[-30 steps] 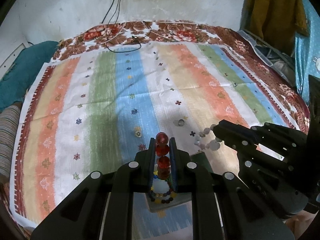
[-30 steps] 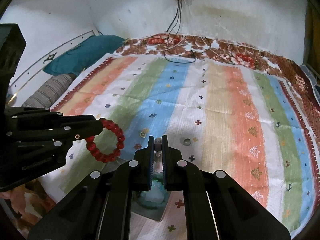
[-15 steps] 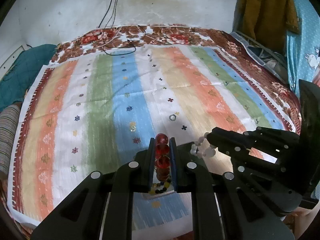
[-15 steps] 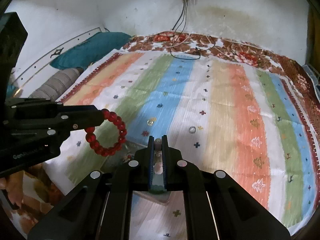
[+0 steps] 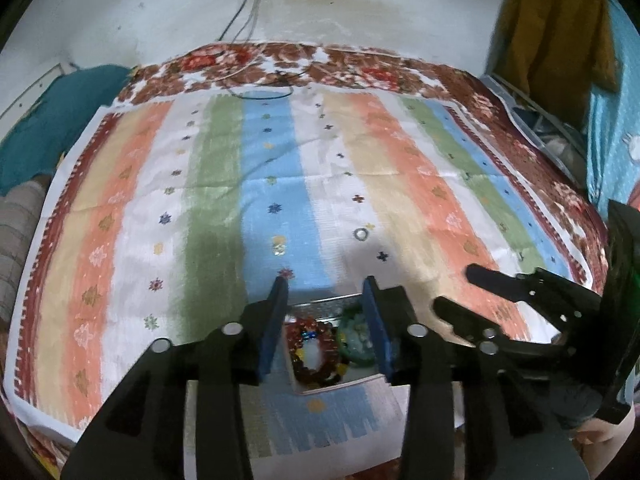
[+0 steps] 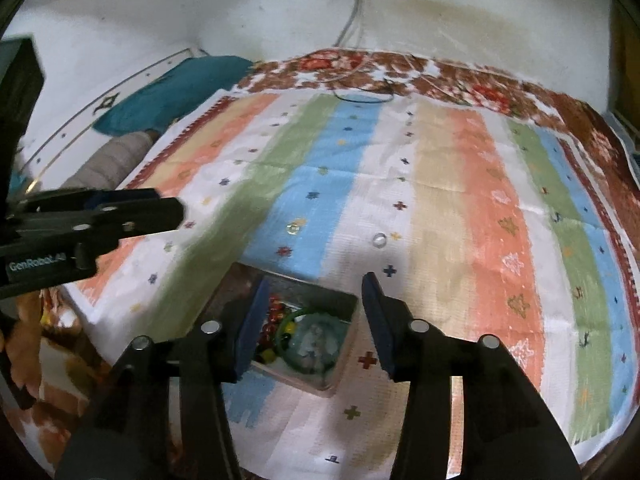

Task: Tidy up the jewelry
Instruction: 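Open left tool dropping red bracelet while right tool releases white beads into tin, then move left tool to small gold charm while right tool moves to silver ring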

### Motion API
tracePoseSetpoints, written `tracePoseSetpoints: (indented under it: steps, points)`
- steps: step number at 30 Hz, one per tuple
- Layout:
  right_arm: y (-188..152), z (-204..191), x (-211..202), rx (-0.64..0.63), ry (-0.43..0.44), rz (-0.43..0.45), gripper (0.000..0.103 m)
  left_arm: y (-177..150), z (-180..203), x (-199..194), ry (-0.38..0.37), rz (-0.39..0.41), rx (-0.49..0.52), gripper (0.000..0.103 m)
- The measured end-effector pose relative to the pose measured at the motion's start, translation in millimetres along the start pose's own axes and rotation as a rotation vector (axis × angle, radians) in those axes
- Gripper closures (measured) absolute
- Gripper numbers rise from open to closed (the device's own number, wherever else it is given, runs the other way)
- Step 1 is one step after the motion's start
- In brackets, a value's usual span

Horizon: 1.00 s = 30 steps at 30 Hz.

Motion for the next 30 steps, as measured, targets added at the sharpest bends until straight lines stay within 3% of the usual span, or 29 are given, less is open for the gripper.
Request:
tracePoseSetpoints:
  steps: [8, 20, 23, 30]
  points:
    - [11, 24, 22, 0.092, -0.047, -0.066, 0.049, 4, -23, 19, 0.009, -0.057, -0.064, 0.049]
    - [25, 36, 52, 0.136, -0.078, -0.134, 0.046, 10, -36, 72, 0.008, -0.179, -0.11, 0.048]
    - [30, 39, 61, 0.139, -0.088, -0.143, 0.046, 14, -44, 82, 0.042, -0.183, -0.129, 0.048]
    - [38, 48, 82, 0.145, -0.114, -0.174, 0.046, 19, -48, 95, 0.011, -0.198, -0.149, 0.047]
Point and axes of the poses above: each gripper's, at about its wrist camera, not at the fingertips, and x roughly the way its jaws point, z to its right, y to its top, the point moved 6 cm from there along x, roughly the way its jaws point, and after that the axes turned 12 degrees about x, right-handed, at the moved point
